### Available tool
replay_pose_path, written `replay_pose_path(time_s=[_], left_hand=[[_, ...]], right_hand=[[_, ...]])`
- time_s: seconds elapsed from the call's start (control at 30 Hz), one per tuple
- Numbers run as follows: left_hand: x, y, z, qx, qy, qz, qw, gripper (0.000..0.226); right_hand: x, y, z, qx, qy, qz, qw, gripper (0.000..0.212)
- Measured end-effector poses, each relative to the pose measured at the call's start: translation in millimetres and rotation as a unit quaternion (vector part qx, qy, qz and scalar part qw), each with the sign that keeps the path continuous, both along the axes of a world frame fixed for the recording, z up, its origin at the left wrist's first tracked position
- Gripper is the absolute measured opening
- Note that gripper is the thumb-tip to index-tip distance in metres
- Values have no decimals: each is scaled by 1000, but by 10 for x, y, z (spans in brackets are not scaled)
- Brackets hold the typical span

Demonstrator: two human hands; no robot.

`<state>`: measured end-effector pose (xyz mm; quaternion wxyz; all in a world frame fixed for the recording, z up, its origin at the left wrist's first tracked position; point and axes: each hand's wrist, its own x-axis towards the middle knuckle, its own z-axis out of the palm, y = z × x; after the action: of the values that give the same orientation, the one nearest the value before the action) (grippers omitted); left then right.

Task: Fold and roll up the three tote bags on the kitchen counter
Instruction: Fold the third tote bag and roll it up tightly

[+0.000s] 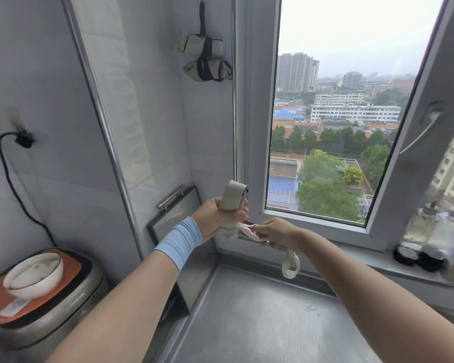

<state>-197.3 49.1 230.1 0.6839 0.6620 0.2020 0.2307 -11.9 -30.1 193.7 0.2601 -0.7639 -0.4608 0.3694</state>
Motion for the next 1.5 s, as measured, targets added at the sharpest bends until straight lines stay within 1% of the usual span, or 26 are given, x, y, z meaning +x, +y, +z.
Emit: replay_pose_path(time_s=[0.07, 0.1, 0.17, 0.2, 0.23, 0.3, 0.37, 0.4, 0.47, 0.6, 0.67, 0.73, 0.8, 0.83, 0.9, 0.93, 1.0, 1.07, 1.1, 1.17, 1.23, 1.27, 1.33, 1.4, 1.47, 1.5], left_hand=[[28, -77, 57, 20, 8, -46, 999, 32], [49, -124, 69, 30, 37, -85, 995, 30], [101, -246, 76, 90, 153, -153, 972, 19], [140, -300, 63, 138, 231, -165, 949, 17], [194, -309, 17, 187, 306, -158, 920, 20], [269, -308, -89, 253, 424, -127, 860, 36], [295, -258, -239, 267, 490, -113, 822, 48], [286, -242, -313, 252, 508, -109, 817, 50], [234, -176, -478, 215, 509, -70, 831, 49], [62, 49, -679, 75, 420, 28, 904, 42], [-39, 143, -690, -4, 348, 56, 936, 34], [-141, 227, -682, -54, 251, 88, 962, 24], [-224, 304, -676, -77, 151, 97, 981, 20], [-258, 333, -680, -72, 115, 92, 986, 21], [-308, 320, -641, -43, 90, 57, 993, 24], [-313, 276, -610, -25, 97, 26, 995, 23], [-268, 142, -595, 21, 140, -18, 990, 24], [-170, 39, -665, 93, 198, -21, 976, 33], [-110, 4, -737, 148, 233, -25, 961, 39], [-4, -74, -908, 252, 302, -49, 918, 49], [68, -141, -1065, 299, 342, -48, 890, 51], [103, -174, -1170, 318, 358, -42, 877, 49], [133, -222, -1326, 372, 386, -35, 844, 48], [158, -285, -1529, 399, 411, -34, 819, 46], [169, -366, -1724, 403, 426, -32, 809, 41], [204, -437, -1866, 394, 430, -34, 812, 41]], right_hand=[[4, 7, 28, -10, -18, 5, 1000, 39], [22, 18, 53, -9, -28, 8, 1000, 34], [70, 58, 136, 0, -51, 7, 999, 25], [88, 75, 201, 4, -57, -3, 998, 24], [102, 97, 264, 3, -57, -14, 998, 24], [70, 147, 390, -12, -79, -11, 997, 25], [10, 193, 510, -15, -104, 0, 994, 28], [-35, 194, 580, -10, -99, 5, 995, 29], [-100, 174, 695, 2, -91, 36, 995, 29], [-152, 6, 787, 16, -29, 107, 994, 30], [-135, -66, 730, 11, 64, 139, 988, 32], [-91, -96, 566, -15, 180, 166, 969, 30], [-39, -108, 324, -43, 290, 164, 942, 25], [-21, -110, 190, -51, 340, 146, 928, 24], [20, -97, -64, -60, 408, 86, 907, 21], [33, -86, -169, -70, 418, 53, 904, 20], [54, -54, -376, -110, 388, 6, 915, 18], [48, -35, -504, -129, 326, -25, 936, 17], [47, -26, -552, -123, 288, -37, 949, 16], [80, -6, -634, -93, 220, -59, 969, 12], [128, 9, -686, -79, 194, -70, 975, 5], [153, -5, -731, -87, 191, -70, 975, 5], [146, -58, -752, -107, 183, -54, 976, 10], [153, -174, -846, -108, 148, -19, 983, 16], [161, -300, -1027, -84, 112, 37, 989, 24], [172, -382, -1189, -81, 107, 63, 989, 27]])
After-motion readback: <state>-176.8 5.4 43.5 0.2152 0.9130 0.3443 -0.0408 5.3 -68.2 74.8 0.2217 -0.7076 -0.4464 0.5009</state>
